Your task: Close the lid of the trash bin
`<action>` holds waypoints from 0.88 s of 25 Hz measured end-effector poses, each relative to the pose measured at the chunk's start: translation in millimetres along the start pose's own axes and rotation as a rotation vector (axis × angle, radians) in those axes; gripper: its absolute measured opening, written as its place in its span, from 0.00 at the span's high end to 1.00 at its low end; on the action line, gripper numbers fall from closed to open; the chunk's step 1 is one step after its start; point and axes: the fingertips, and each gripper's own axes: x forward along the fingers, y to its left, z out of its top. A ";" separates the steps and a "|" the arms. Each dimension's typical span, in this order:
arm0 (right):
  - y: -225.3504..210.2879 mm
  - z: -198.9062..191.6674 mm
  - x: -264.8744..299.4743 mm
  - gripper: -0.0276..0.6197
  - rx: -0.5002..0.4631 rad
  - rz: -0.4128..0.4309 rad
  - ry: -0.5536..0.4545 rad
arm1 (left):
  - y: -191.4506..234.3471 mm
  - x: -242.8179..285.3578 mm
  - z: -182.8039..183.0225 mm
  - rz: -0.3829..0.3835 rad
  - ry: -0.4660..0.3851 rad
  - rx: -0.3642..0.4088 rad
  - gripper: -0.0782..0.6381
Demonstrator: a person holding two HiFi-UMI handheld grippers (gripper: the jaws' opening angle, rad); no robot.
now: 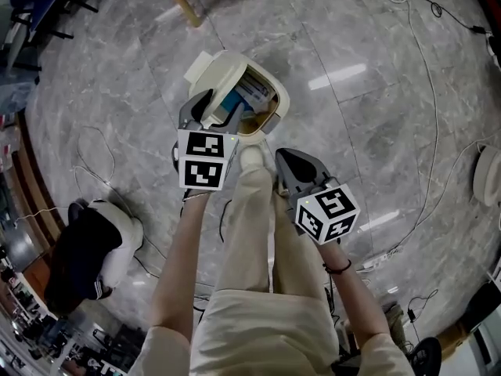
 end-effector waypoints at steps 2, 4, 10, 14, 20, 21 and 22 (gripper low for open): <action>-2.6 -5.2 -3.0 0.95 0.005 0.006 0.008 | -6.0 1.9 -3.5 0.006 0.001 -0.007 0.52; -6.2 -9.4 -6.0 0.95 0.008 0.008 0.013 | -13.4 4.5 -7.3 0.005 -0.001 -0.023 0.52; -20.6 -17.4 -9.6 0.95 0.008 0.003 0.022 | -34.9 12.2 -21.2 -0.007 -0.006 -0.054 0.52; -34.4 -25.4 -15.5 0.95 -0.009 0.006 0.040 | -47.2 19.7 -29.1 -0.008 -0.005 -0.080 0.52; -54.6 -39.3 -25.1 0.95 -0.005 -0.005 0.063 | -62.2 30.1 -44.7 -0.024 0.024 -0.117 0.52; -56.9 -40.0 -25.5 0.95 -0.006 -0.009 0.065 | -63.7 32.1 -46.7 -0.028 0.031 -0.123 0.53; -58.8 -40.5 -25.5 0.95 -0.006 -0.011 0.066 | -64.9 34.1 -48.7 -0.032 0.038 -0.130 0.53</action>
